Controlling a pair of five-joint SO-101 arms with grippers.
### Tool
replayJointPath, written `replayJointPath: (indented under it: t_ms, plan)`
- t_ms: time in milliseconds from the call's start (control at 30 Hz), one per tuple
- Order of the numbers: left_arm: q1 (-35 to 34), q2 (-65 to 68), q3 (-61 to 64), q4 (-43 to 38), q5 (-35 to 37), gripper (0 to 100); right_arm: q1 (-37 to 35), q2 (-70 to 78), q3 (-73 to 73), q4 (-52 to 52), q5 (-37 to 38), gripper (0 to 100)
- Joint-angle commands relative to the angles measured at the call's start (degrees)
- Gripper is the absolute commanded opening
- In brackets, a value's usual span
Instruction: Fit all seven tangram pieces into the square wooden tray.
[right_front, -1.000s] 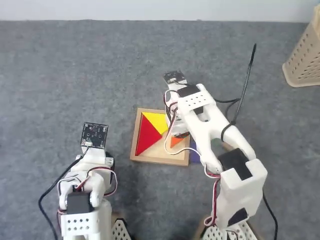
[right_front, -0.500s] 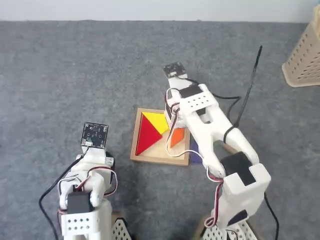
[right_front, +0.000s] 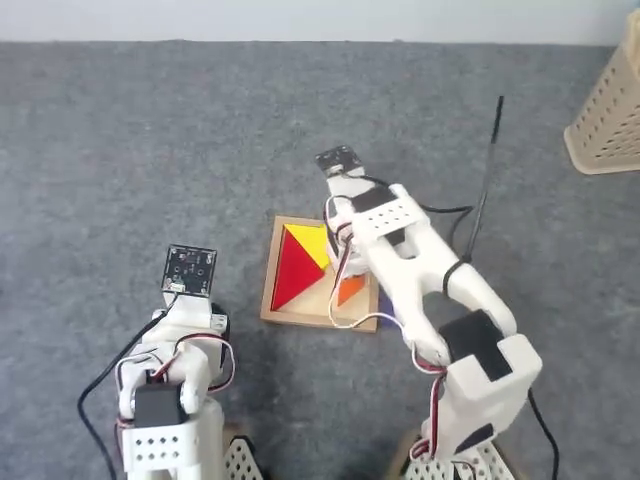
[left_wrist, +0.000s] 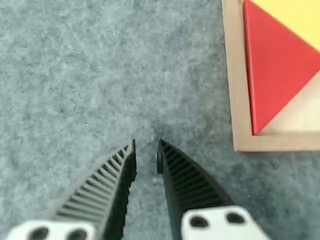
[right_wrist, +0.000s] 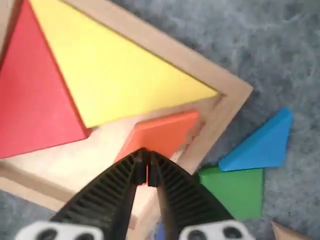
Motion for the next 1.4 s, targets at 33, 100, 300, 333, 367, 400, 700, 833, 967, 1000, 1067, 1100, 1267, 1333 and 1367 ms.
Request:
replayJointPath:
  t_ms: [33, 100, 300, 333, 367, 400, 700, 833, 967, 1000, 1067, 1100, 1267, 1333, 1367]
  plan:
    - [0.2, -1.2, -0.6, 0.0, 0.4, 7, -3.2, -1.6, 1.8, 1.4, 1.1, 0.6]
    - [0.2, -1.2, -0.6, 0.0, 0.4, 7, -3.4, -1.6, 1.8, 1.4, 1.1, 0.6]
    - [0.2, -1.2, -0.6, 0.0, 0.4, 7, -3.4, -6.6, 4.7, 0.7, 1.3, 0.6]
    - [0.2, -1.2, -0.6, 0.0, 0.4, 7, -3.6, -9.0, 6.2, -0.3, 1.3, 0.6]
    - [0.2, -1.2, -0.6, 0.0, 0.4, 7, -3.6, -11.6, 8.4, -1.7, 1.4, 0.6]
    - [0.2, -1.2, -0.6, 0.0, 0.4, 7, -3.8, -14.8, 11.1, -3.6, 1.5, 0.6]
    - [0.2, -1.2, -0.6, 0.0, 0.4, 7, -3.5, -35.0, 26.6, -18.8, 3.6, 0.6]
    - [0.2, -1.2, -0.6, 0.0, 0.4, 7, -2.8, -31.4, 26.5, -20.7, 7.9, 0.6]
    - [0.2, -1.2, -0.6, 0.0, 0.4, 7, -2.9, -24.7, 24.5, -20.4, 10.6, 0.6]
    - [0.2, -1.2, -0.6, 0.0, 0.4, 7, -2.9, -23.3, 23.8, -19.6, 11.0, 0.6]
    - [0.2, -1.2, -0.6, 0.0, 0.4, 7, -2.9, -21.0, 21.9, -16.5, 12.7, 0.6]
    - [0.2, -1.2, -0.6, 0.0, 0.4, 7, -2.9, -19.7, 20.7, -14.5, 13.5, 0.6]
    - [0.2, -1.2, -0.6, 0.0, 0.4, 7, -4.0, -16.8, 17.7, -8.7, 15.0, 0.6]
    - [0.2, -1.2, -0.6, 0.0, 0.4, 7, -5.7, -16.3, 17.8, -8.5, 15.8, 0.6]
    - [0.2, -1.2, -0.6, 0.0, 0.4, 7, -6.9, -16.3, 17.8, -8.4, 15.7, 0.6]
